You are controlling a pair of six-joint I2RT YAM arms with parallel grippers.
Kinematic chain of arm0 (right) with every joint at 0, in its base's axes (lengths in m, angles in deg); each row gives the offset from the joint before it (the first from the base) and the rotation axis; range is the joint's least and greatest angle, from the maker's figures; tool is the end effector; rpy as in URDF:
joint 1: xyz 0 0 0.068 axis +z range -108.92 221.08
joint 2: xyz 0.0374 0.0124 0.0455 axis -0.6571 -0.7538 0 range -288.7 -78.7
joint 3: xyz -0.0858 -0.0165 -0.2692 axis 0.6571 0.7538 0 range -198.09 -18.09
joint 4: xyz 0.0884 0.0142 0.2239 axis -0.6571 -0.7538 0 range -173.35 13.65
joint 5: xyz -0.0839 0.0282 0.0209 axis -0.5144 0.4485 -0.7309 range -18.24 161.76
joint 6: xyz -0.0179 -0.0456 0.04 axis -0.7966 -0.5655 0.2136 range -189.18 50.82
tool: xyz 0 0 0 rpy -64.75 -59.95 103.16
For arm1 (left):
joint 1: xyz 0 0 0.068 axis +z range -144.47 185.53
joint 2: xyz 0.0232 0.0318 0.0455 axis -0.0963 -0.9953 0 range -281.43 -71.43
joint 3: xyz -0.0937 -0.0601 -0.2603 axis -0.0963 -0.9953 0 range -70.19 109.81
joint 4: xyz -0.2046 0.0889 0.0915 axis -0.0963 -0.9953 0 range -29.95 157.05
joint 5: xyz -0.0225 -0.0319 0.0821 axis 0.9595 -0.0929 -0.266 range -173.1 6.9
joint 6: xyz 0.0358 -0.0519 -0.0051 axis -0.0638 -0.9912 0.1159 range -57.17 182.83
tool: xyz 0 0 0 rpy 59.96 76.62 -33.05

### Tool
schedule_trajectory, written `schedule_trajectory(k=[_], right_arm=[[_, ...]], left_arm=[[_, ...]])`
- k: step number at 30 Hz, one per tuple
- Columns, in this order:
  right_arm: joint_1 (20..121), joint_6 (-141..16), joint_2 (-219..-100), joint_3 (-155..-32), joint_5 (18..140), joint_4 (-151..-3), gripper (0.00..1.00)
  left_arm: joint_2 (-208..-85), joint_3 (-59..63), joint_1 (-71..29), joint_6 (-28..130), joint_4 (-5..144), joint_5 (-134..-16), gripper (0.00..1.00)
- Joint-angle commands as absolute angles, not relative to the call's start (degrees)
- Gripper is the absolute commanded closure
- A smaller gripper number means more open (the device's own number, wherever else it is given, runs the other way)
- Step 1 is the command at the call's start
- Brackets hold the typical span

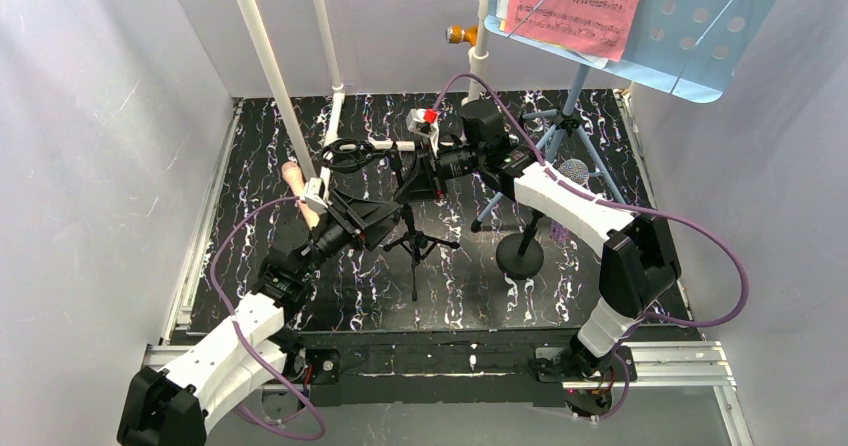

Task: Pack up the instrument practice props
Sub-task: Unscrew the knob on the microphone stand, then place the microphone stand at the center of the board.

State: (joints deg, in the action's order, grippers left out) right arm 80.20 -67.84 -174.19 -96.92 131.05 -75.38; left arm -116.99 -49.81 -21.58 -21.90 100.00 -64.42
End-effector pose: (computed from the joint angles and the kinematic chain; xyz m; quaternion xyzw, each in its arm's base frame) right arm 0.2626 0.2675 0.3535 -0.5069 0.5586 0.5514 0.3562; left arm 0.1480 -0.0933 0.2851 -0.2056 0.6274 -0.6756 0.3282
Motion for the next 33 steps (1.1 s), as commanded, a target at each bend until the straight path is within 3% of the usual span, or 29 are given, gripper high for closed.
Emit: schedule_trajectory(k=[1, 8, 13, 28, 33], right_arm=[[80.2, -67.6, -171.6, -96.8, 132.6, -73.7, 0.99], [80.1, -67.5, -171.5, -96.7, 132.6, -73.6, 0.99], [80.1, -67.4, -171.5, -96.8, 132.8, -73.6, 0.99], [80.2, -66.8, -171.9, -96.5, 133.4, -72.9, 0.99], [80.2, -66.7, -171.8, -96.5, 133.4, -72.8, 0.99]], left_arm=[[-114.3, -50.6, -21.3, -13.8, 101.8, -61.3, 0.3], [-108.1, -53.8, -21.3, 5.9, 100.3, -56.8, 0.14], [-105.4, -54.8, -21.4, 16.3, 95.9, -58.1, 0.1], [-119.9, -46.4, -31.5, 40.8, 97.6, -66.4, 0.1], [-120.5, -47.3, -33.1, 42.5, 102.0, -72.6, 0.17]])
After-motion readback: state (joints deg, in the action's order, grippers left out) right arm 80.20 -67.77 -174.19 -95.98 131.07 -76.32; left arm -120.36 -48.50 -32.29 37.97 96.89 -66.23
